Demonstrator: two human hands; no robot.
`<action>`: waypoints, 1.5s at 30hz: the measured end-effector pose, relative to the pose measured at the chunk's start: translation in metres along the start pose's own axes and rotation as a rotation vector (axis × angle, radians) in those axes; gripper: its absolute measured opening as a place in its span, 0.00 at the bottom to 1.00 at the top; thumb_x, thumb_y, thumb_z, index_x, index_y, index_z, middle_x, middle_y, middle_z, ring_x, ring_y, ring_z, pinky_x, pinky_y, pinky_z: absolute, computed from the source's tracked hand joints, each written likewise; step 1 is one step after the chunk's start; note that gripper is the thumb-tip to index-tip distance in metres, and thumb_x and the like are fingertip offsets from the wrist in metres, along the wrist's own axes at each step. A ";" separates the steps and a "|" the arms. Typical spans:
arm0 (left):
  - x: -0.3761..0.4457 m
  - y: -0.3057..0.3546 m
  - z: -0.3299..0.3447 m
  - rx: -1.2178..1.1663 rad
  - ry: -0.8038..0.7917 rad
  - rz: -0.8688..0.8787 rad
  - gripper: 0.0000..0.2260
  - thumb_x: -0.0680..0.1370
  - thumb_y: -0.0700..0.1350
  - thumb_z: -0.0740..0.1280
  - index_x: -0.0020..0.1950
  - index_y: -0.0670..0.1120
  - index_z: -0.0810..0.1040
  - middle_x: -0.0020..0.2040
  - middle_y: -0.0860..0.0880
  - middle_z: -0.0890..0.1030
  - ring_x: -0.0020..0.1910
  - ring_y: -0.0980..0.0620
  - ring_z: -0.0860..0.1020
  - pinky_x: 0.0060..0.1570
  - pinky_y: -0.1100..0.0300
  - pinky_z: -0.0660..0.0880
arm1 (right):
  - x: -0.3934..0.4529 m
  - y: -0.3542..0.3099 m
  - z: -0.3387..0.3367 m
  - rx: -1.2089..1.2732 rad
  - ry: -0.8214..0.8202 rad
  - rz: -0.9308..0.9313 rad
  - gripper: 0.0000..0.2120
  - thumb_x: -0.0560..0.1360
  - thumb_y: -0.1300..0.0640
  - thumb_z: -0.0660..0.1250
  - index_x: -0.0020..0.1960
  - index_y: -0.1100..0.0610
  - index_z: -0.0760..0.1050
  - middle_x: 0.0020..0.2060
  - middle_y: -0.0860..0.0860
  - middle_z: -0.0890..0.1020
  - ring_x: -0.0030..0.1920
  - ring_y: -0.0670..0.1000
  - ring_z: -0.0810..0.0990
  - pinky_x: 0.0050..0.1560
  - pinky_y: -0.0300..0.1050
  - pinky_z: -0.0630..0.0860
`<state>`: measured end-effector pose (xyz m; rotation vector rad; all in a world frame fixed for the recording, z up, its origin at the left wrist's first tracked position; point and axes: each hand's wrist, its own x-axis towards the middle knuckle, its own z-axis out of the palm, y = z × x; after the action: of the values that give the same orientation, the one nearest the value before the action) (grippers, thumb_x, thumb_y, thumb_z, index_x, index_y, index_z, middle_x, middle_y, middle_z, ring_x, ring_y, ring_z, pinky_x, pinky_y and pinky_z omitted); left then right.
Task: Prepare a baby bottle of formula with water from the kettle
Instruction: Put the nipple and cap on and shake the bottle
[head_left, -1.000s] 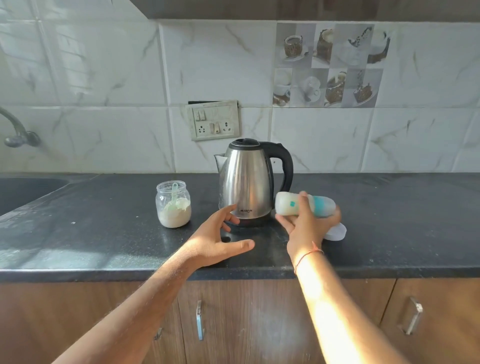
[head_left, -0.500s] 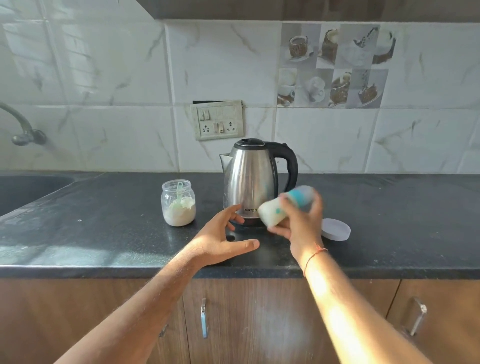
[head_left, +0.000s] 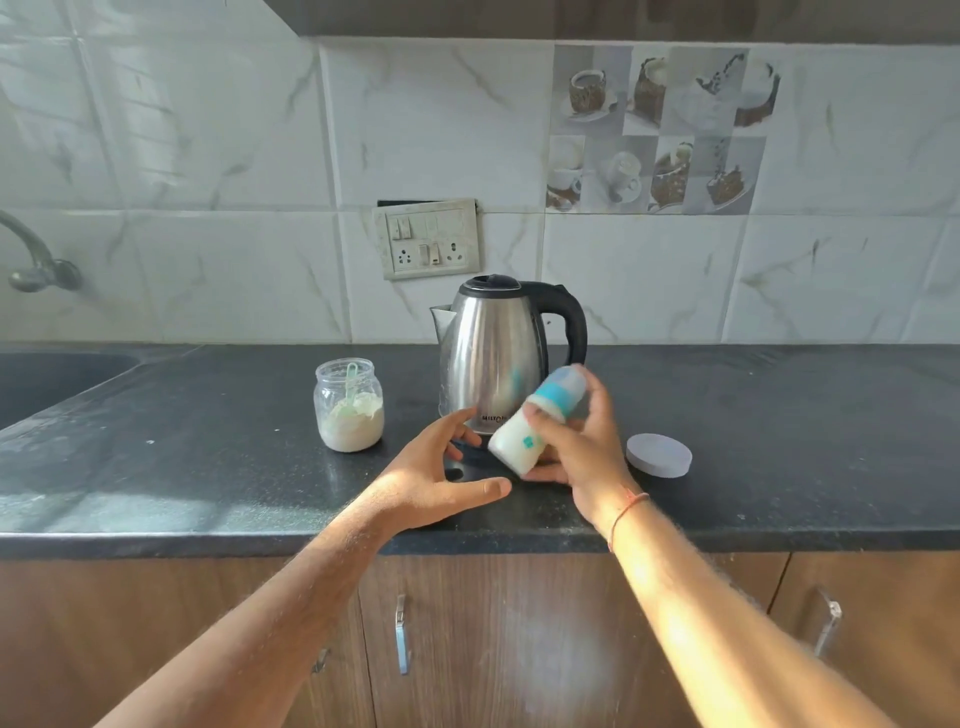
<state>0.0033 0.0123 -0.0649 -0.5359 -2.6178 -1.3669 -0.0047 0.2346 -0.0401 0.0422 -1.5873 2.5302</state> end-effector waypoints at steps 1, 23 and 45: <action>0.000 0.001 -0.001 0.001 -0.007 -0.003 0.49 0.70 0.65 0.81 0.87 0.59 0.64 0.67 0.61 0.79 0.65 0.58 0.78 0.52 0.79 0.73 | 0.001 0.000 0.000 0.063 0.106 -0.082 0.32 0.78 0.56 0.81 0.72 0.39 0.67 0.67 0.57 0.80 0.59 0.64 0.88 0.41 0.65 0.88; -0.002 0.004 -0.001 0.024 -0.027 -0.017 0.53 0.64 0.73 0.77 0.86 0.61 0.63 0.68 0.63 0.78 0.66 0.60 0.78 0.55 0.76 0.73 | -0.003 -0.001 -0.008 0.034 0.027 -0.043 0.30 0.79 0.55 0.79 0.71 0.37 0.67 0.67 0.57 0.79 0.59 0.64 0.88 0.40 0.62 0.88; -0.003 0.007 0.000 0.073 -0.038 -0.008 0.54 0.63 0.75 0.75 0.86 0.61 0.62 0.68 0.64 0.77 0.66 0.61 0.77 0.58 0.71 0.73 | 0.001 -0.003 -0.011 0.287 0.305 -0.138 0.34 0.79 0.56 0.79 0.76 0.40 0.63 0.69 0.56 0.75 0.62 0.64 0.85 0.41 0.62 0.88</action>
<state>0.0085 0.0156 -0.0604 -0.5467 -2.6910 -1.2695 -0.0049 0.2461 -0.0420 -0.1860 -1.0670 2.4905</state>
